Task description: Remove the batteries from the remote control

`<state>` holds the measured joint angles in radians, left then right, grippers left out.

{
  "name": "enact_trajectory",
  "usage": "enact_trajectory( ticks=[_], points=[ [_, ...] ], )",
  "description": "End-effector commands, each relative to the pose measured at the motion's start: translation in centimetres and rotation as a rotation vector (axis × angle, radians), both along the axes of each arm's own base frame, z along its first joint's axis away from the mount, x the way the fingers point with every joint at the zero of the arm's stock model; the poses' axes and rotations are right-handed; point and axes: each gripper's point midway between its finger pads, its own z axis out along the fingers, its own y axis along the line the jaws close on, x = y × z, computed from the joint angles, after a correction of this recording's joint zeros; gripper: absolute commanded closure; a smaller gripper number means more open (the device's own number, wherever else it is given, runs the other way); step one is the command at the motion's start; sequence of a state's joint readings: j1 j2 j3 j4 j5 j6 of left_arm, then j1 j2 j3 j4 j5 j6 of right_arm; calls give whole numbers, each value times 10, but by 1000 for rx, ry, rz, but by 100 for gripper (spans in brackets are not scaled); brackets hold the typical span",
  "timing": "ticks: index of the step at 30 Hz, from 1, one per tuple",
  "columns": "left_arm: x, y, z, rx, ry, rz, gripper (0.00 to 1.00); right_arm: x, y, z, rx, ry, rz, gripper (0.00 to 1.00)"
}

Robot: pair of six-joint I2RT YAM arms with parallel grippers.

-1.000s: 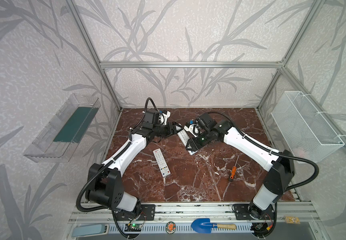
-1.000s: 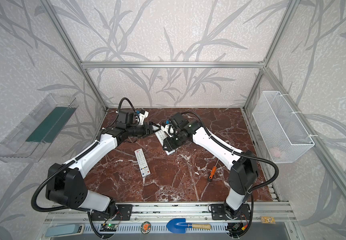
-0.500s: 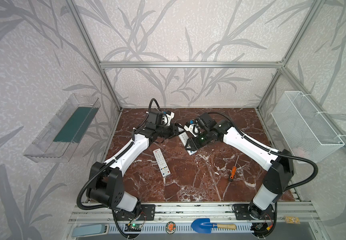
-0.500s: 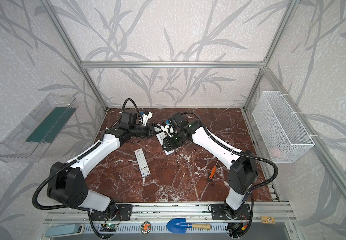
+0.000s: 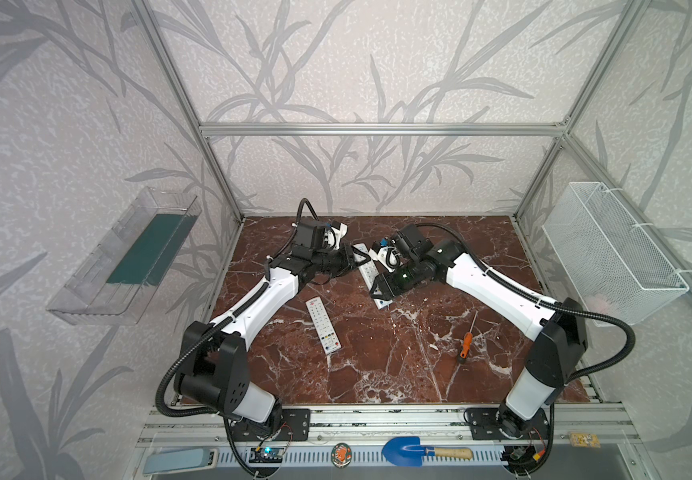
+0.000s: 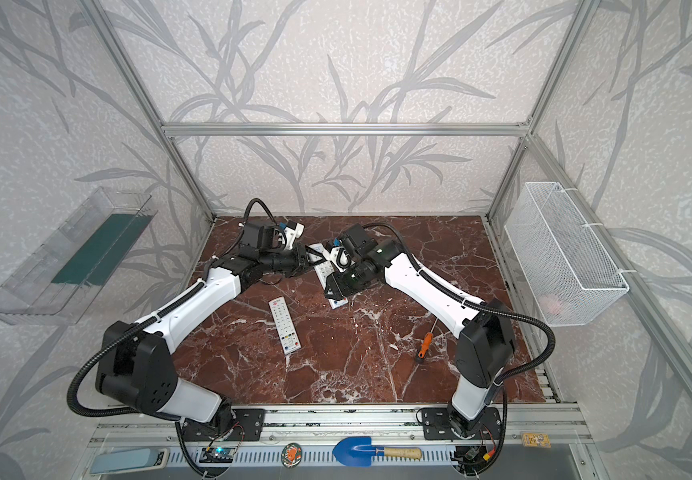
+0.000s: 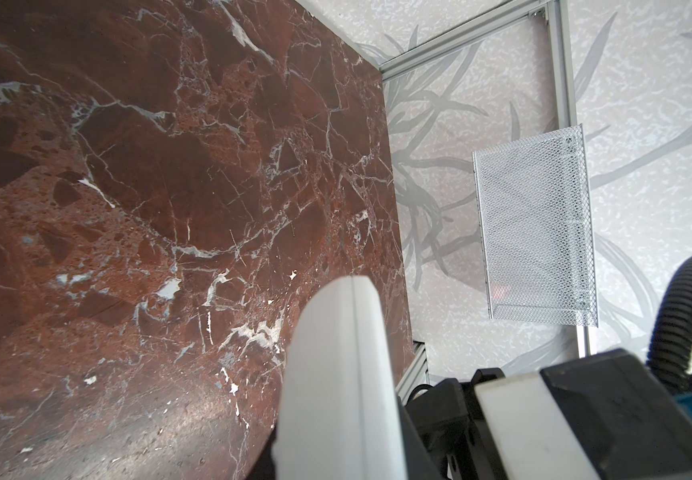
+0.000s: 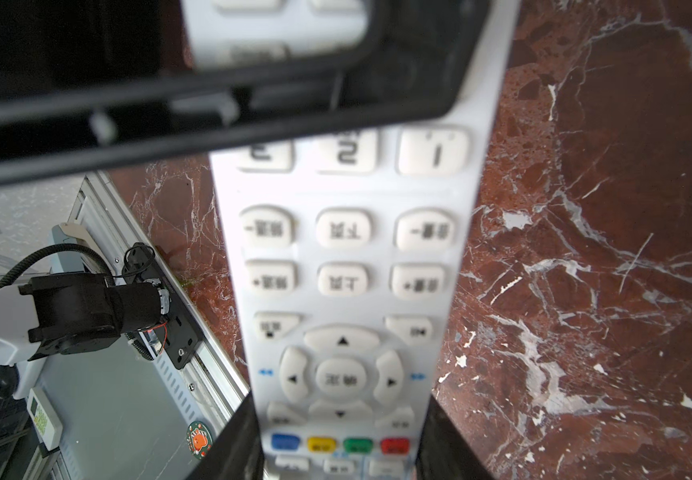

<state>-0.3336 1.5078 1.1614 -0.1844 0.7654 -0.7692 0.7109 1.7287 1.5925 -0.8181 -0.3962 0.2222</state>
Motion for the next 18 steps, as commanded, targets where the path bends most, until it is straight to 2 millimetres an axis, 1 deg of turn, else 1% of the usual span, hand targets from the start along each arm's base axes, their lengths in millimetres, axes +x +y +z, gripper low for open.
enact_trajectory(
  ticks=[1, 3, 5, 6, 7, 8, 11, 13, 16, 18],
  points=[
    [3, -5, -3, -7, 17, -6, 79, 3, 1, 13, 36, -21, -3, 77],
    [4, -5, -4, -8, 30, -1, 81, 5, -2, 11, 32, -20, -9, 66],
    [7, -6, -6, -9, 52, 9, 81, 7, -4, 10, 30, -17, -16, 47],
    [8, -6, -7, -9, 61, 13, 81, 7, -6, 9, 28, -13, -19, 39],
    [9, -6, -8, -9, 74, 17, 82, 6, -9, 20, 45, -34, -23, 32],
    [10, -6, -9, -11, 87, 25, 82, 7, -12, 21, 48, -37, -28, 27],
    [15, -6, -15, -9, 146, 49, 83, 11, -21, 28, 54, -53, -51, 14],
    [16, -6, -25, 3, 218, 61, 85, 15, -31, 34, 29, -110, -67, 11],
    [15, 0, -47, 68, 359, 90, 87, 20, -46, 39, -38, -226, -61, 9],
    [12, 2, -60, 106, 443, 92, 88, 18, -48, 38, -75, -309, -9, 10]
  ],
)
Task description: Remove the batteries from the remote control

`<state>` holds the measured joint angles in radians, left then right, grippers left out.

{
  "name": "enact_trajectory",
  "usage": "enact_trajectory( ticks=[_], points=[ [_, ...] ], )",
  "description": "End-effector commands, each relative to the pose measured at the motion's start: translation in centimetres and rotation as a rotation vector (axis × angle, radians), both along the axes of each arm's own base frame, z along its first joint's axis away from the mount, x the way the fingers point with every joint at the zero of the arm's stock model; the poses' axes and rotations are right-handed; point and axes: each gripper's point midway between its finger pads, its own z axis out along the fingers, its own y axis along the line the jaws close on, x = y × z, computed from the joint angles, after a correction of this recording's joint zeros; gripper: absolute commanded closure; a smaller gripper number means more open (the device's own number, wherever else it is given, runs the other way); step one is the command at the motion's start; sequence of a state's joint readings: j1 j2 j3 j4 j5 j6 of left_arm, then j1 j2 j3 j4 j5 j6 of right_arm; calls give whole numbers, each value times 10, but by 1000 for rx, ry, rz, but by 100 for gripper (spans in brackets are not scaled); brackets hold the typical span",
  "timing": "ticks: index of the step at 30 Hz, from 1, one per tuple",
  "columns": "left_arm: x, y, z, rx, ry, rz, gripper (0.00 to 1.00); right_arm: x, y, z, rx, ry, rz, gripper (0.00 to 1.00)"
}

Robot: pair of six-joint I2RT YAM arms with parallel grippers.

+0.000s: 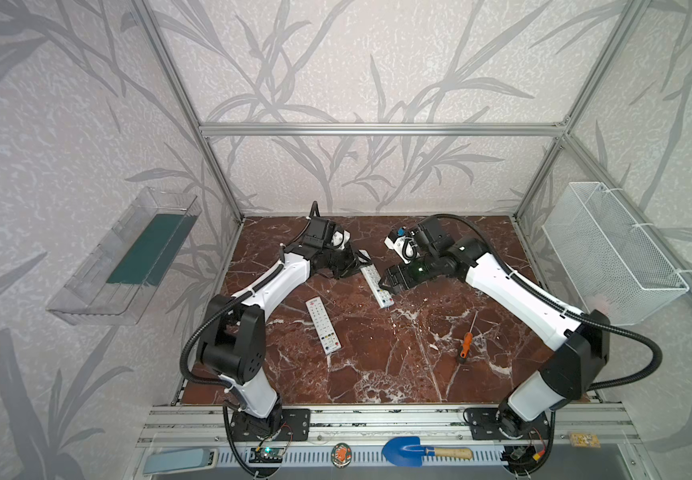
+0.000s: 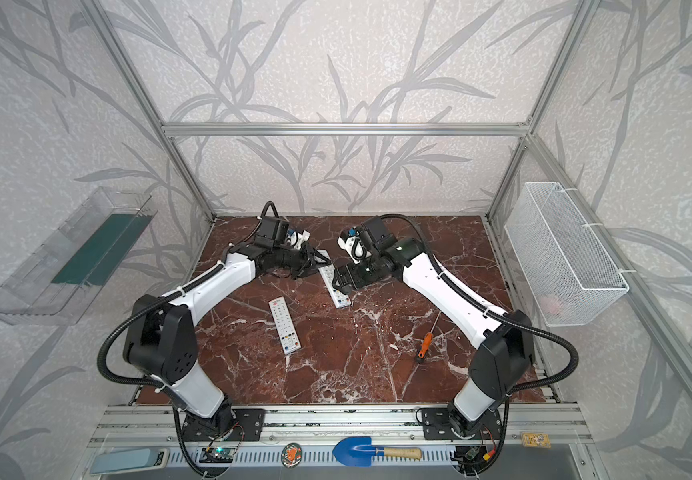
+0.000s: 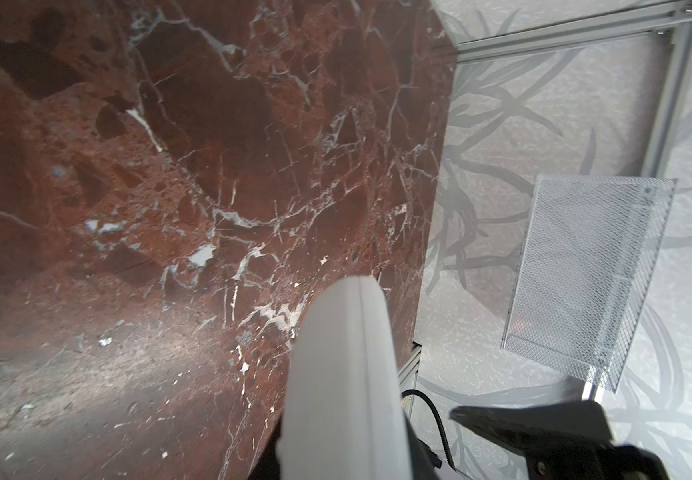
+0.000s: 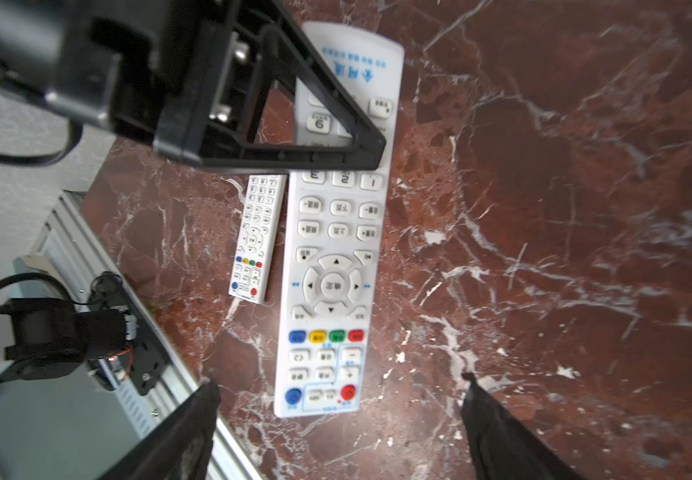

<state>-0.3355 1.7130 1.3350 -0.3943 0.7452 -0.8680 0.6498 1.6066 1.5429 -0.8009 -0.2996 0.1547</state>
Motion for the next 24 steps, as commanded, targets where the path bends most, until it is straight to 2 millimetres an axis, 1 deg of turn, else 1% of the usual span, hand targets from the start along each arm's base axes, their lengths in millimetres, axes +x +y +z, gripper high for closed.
enact_trajectory(
  ticks=[1, 3, 5, 6, 8, 10, 12, 13, 15, 17, 18, 20, 21, 22, 24],
  points=[
    [-11, 8, -19, 63, 189, 21, 89, -3, -10, 8, -91, -180, 88, 10],
    [-10, 6, -26, 60, 231, 16, 90, -9, -12, 3, -149, -208, 131, 10],
    [-7, 2, -29, 23, 265, 23, 90, -12, -18, -1, -165, -169, 107, 9],
    [-4, -2, -28, -16, 278, 31, 90, -12, -22, -2, -160, -141, 78, 9],
    [5, -9, -22, -122, 286, 55, 90, -17, -25, 5, -47, -75, 62, 8],
    [16, -19, -12, -266, 299, 82, 90, -15, -27, 23, 149, -40, 35, 8],
    [27, -24, -3, -392, 304, 118, 91, -9, -34, 41, 318, -57, 6, 8],
    [32, -25, 1, -457, 317, 150, 91, -3, -43, 51, 374, -89, -18, 8],
    [43, -25, 12, -600, 321, 200, 91, 1, -54, 68, 408, -219, -6, 7],
    [51, -24, 21, -724, 340, 250, 91, -9, -57, 82, 397, -415, 99, 4],
    [53, -23, 21, -753, 360, 270, 91, -14, -58, 86, 394, -526, 151, 2],
    [51, -24, 21, -753, 365, 269, 91, -16, -64, 84, 366, -703, 183, 0],
    [50, -24, 21, -753, 368, 267, 91, -24, -63, 76, 348, -788, 270, 1],
    [49, -25, 21, -753, 372, 268, 91, -28, -63, 66, 317, -835, 332, 1],
    [46, -23, 21, -759, 379, 276, 91, -28, -64, 48, 260, -816, 390, 1]
  ],
)
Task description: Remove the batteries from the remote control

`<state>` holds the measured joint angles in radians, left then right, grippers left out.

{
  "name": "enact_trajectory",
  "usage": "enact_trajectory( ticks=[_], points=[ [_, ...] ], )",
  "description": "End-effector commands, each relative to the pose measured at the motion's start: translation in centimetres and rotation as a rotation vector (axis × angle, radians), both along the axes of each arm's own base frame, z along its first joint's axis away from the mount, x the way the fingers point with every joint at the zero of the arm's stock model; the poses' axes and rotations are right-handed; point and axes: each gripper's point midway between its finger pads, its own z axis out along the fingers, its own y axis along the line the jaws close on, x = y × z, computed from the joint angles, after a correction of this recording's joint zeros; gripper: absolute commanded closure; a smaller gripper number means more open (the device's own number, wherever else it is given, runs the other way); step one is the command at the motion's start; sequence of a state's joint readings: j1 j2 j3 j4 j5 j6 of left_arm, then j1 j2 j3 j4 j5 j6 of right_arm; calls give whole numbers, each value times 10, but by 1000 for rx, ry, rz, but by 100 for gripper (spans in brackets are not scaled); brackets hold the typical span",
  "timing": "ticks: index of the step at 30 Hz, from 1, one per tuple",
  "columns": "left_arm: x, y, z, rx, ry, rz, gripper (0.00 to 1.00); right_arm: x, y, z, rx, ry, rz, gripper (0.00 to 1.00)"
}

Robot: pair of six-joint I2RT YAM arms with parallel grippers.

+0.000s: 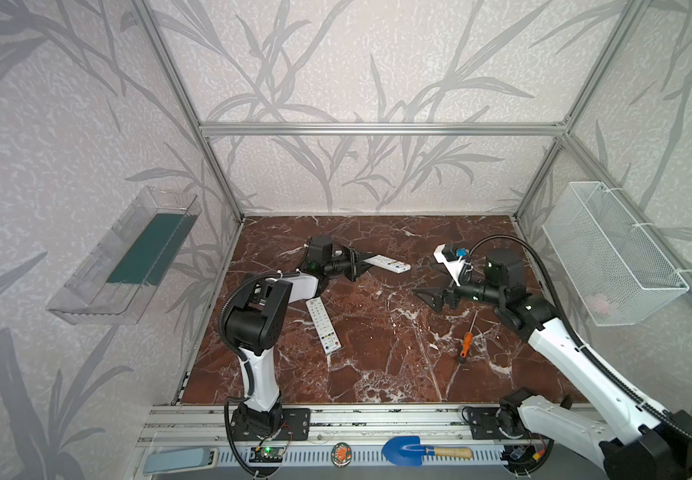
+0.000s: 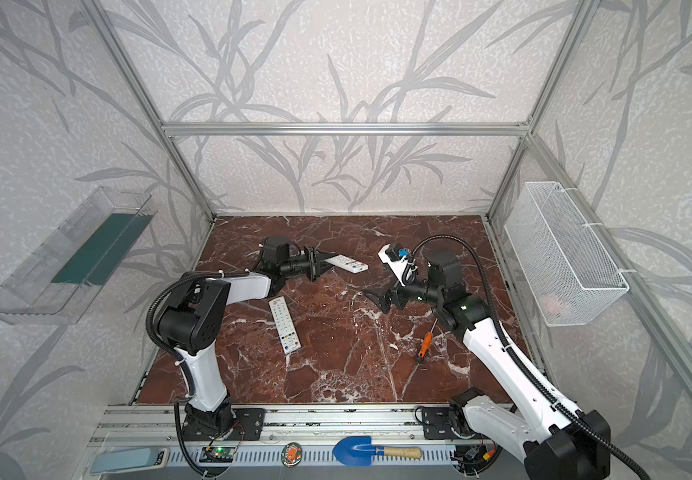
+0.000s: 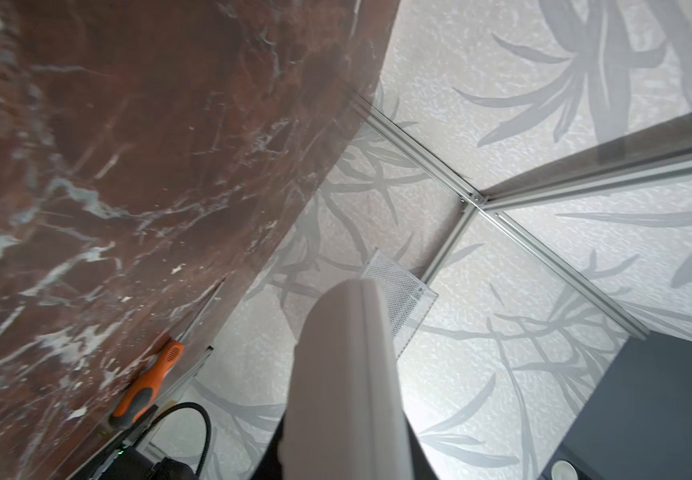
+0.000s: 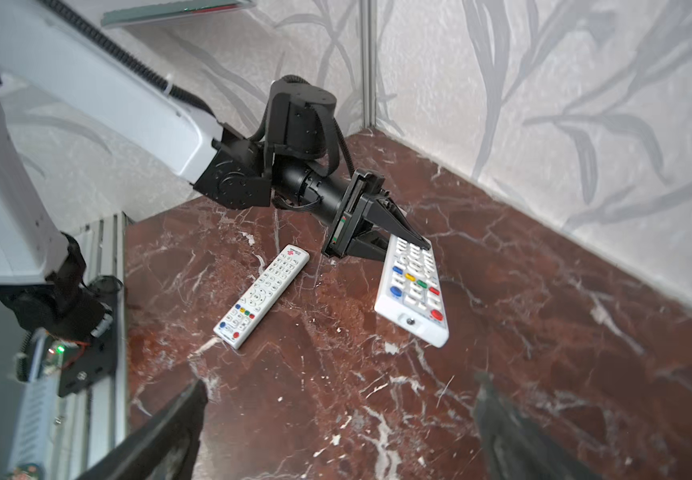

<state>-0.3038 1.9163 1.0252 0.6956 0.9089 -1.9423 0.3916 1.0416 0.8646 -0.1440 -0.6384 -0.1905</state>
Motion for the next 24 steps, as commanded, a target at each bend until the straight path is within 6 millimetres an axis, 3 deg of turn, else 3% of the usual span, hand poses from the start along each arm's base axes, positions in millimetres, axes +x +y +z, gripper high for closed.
enact_trajectory(
  ticks=[1, 5, 11, 15, 24],
  points=[
    [-2, -1, 46, -130, -52, 5, 91, 3, 6, -5, -106, -233, 139, 1],
    [-12, 0, 47, -124, -51, -9, 91, 22, 0, -12, -169, -290, 74, 0],
    [-23, -3, 46, -114, -54, -48, 91, 53, 7, -15, -229, -336, 72, 14],
    [-26, -6, 49, -113, -65, -64, 91, 59, 14, -14, -276, -363, 125, 28],
    [-29, -17, 50, -107, -76, -105, 91, 66, 29, -27, -437, -434, 222, 29]
  ],
)
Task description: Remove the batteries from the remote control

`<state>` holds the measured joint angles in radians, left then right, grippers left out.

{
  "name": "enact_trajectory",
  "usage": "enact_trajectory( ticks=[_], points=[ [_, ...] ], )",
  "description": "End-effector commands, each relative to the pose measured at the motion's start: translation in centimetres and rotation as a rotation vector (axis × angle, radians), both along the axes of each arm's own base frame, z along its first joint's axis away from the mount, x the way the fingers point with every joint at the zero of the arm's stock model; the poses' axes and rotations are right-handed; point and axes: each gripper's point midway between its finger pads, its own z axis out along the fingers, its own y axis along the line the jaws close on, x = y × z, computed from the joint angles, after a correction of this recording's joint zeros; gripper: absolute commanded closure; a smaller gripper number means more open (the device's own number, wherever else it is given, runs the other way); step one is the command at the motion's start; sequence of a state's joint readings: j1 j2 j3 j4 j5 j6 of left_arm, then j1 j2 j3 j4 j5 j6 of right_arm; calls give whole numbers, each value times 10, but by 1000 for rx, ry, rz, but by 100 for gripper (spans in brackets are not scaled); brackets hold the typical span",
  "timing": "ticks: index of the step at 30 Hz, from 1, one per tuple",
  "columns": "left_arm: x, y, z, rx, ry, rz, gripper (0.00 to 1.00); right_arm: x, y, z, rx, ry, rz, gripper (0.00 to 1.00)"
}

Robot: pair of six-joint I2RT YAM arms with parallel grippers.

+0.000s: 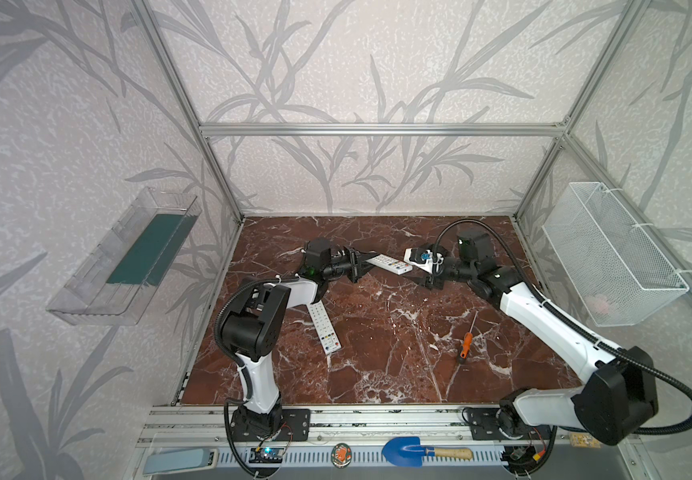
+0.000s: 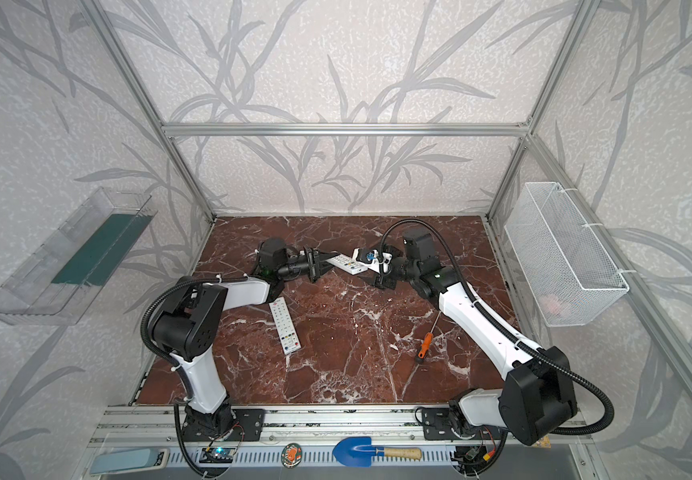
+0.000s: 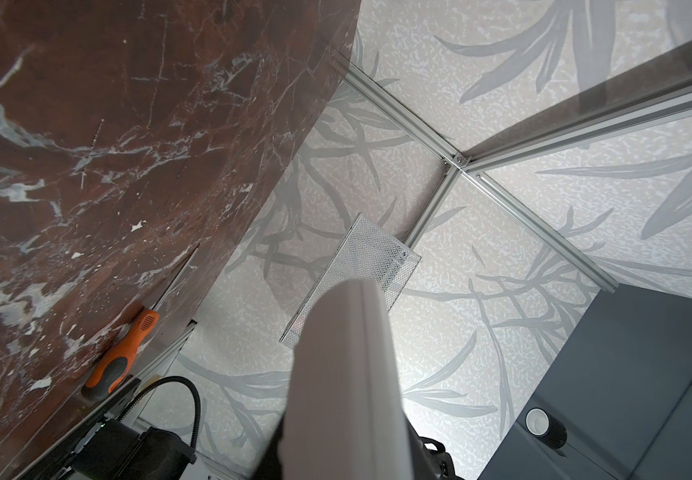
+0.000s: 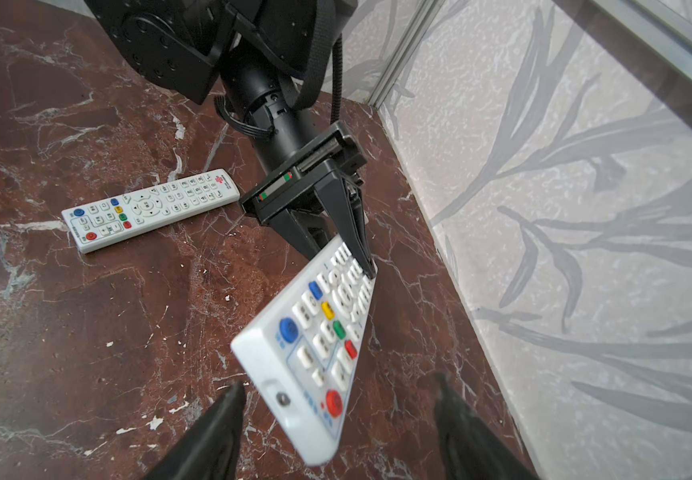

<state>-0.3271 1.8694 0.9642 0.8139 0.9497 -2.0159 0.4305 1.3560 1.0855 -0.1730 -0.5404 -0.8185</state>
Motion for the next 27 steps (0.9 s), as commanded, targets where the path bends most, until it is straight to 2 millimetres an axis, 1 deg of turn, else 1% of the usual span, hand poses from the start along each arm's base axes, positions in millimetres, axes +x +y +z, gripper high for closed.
enact_trajectory(
  ticks=[1, 3, 5, 8, 10, 12, 15, 18, 23, 27],
  points=[
    [-7, -8, 29, -40, -49, -53, 91, 2, 2, -7, -78, -25, 36, 30],
    [-7, -8, 29, -40, -49, -57, 91, 0, 4, -10, -110, -33, 60, 31],
    [-8, -9, 29, -38, -51, -59, 91, 1, 5, -13, -125, -30, 67, 36],
    [-10, -10, 24, -31, -44, -68, 91, 3, 7, -15, -127, -26, 66, 53],
    [-11, -10, 22, -29, -40, -71, 91, 1, 11, -15, -122, -25, 76, 62],
    [-10, -10, 21, -30, -37, -71, 91, -2, 15, -19, -140, -25, 92, 68],
    [-9, -10, 21, -31, -39, -69, 90, -5, 19, -24, -172, -31, 106, 73],
    [-9, -10, 21, -31, -38, -69, 88, -5, 21, -21, -173, -47, 104, 80],
    [-9, -10, 21, -39, -39, -71, 79, -5, 19, -15, -169, -56, 86, 86],
    [-10, -10, 24, -48, -67, -79, 65, -3, 14, -10, -161, -25, 50, 89]
  ],
)
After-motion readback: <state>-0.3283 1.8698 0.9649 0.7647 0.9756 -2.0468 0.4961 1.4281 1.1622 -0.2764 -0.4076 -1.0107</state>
